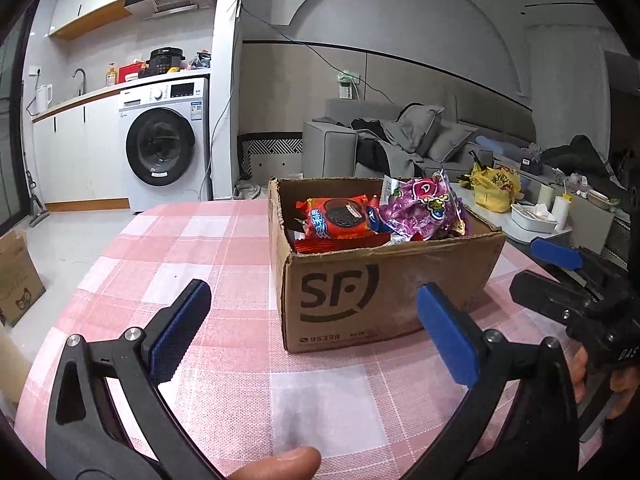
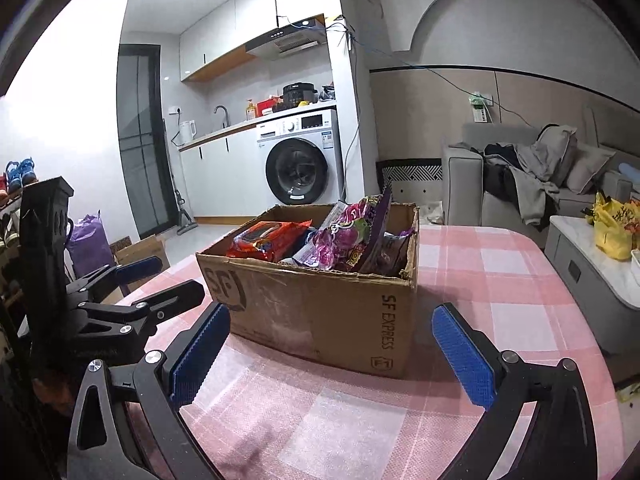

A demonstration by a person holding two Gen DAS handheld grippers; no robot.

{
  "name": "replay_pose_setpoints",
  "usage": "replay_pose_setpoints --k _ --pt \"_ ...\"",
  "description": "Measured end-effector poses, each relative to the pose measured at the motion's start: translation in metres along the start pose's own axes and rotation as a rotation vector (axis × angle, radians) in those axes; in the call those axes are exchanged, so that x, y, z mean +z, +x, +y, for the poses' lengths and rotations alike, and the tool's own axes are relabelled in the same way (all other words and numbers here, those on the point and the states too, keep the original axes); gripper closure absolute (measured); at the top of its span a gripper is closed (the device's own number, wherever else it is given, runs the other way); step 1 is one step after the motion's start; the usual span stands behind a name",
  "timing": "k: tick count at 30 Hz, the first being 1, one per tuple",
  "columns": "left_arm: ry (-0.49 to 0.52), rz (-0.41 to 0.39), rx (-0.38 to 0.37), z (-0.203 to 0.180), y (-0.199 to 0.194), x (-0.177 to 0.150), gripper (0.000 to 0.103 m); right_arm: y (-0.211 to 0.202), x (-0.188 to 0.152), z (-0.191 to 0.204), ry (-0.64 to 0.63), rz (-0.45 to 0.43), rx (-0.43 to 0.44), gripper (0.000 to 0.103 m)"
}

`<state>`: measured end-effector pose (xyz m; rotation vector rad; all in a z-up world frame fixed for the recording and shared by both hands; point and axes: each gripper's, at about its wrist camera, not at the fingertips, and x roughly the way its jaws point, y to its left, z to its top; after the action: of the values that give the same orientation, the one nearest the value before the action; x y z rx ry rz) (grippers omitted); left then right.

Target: Organize snacks

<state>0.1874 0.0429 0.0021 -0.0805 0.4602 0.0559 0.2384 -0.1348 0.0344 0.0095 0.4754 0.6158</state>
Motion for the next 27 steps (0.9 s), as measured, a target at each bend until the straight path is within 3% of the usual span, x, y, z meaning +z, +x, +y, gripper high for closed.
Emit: replay_pose_setpoints --k 27 --pt "-0.029 -0.001 0.002 0.0036 0.0028 -0.0017 0.001 -0.0043 -0.0028 -0.0011 0.004 -0.018 -0.021 0.0"
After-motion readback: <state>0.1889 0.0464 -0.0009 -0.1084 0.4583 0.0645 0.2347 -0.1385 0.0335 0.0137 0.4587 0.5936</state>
